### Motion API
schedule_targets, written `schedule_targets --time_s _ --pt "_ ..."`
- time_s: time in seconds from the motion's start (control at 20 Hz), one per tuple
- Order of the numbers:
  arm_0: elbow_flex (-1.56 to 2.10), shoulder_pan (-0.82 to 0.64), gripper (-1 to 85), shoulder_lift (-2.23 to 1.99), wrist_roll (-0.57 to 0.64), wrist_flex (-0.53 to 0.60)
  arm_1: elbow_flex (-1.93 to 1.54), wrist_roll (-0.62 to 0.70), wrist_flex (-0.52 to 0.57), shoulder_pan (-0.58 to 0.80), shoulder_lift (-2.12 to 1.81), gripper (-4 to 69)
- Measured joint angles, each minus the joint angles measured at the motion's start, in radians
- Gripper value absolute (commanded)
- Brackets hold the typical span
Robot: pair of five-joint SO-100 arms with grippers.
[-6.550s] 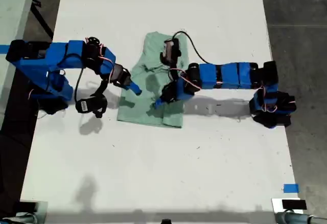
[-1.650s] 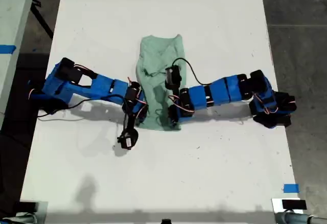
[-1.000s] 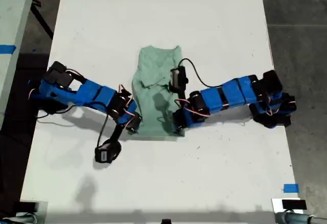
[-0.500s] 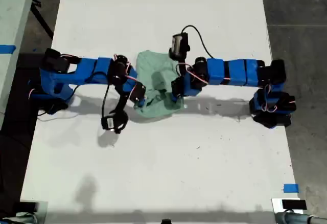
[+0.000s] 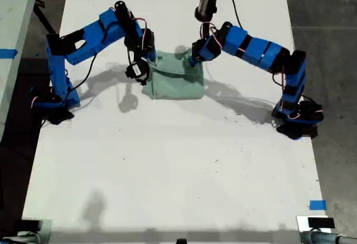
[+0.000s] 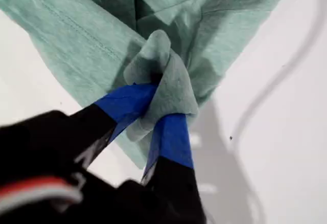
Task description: Fold t-shirt
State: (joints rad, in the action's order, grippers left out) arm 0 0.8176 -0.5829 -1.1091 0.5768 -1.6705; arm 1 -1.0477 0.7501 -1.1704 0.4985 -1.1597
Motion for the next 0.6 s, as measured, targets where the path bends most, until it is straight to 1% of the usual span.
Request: schedule_targets --time_s 0.1,0.25,0.3,0.35,0.4,0.45,0.5,0.55,0.6 --pt "-0.003 -0.037 -0.1 0.000 0.018 0.011 0.086 0.031 0.003 0.037 0.064 -1.1" --pt "-0.003 -0.048 -0.1 0.000 0.037 0.031 0.153 0.041 0.005 0.052 0.110 -1.1" --pt "-0.003 -0.048 1.7 0.003 0.041 0.052 0.156 0.043 0.015 0.052 0.120 -1.4" --pt "-0.005 -0.048 11.1 0.020 0.041 0.075 0.156 0.043 0.028 0.054 0.129 -0.1" --pt "-0.005 -0.049 21.7 0.048 0.041 0.097 0.156 0.043 0.044 0.061 0.137 14.2" --pt "-0.005 -0.054 23.0 0.078 0.043 0.117 0.156 0.041 0.057 0.072 0.152 22.4" --pt "-0.005 -0.061 24.4 0.103 0.049 0.138 0.158 0.031 0.063 0.089 0.167 27.5" --pt "-0.005 -0.075 24.6 0.107 0.057 0.152 0.156 0.021 0.063 0.110 0.173 42.4" --pt "-0.005 -0.094 24.7 0.106 0.066 0.156 0.156 0.018 0.061 0.144 0.170 40.9"
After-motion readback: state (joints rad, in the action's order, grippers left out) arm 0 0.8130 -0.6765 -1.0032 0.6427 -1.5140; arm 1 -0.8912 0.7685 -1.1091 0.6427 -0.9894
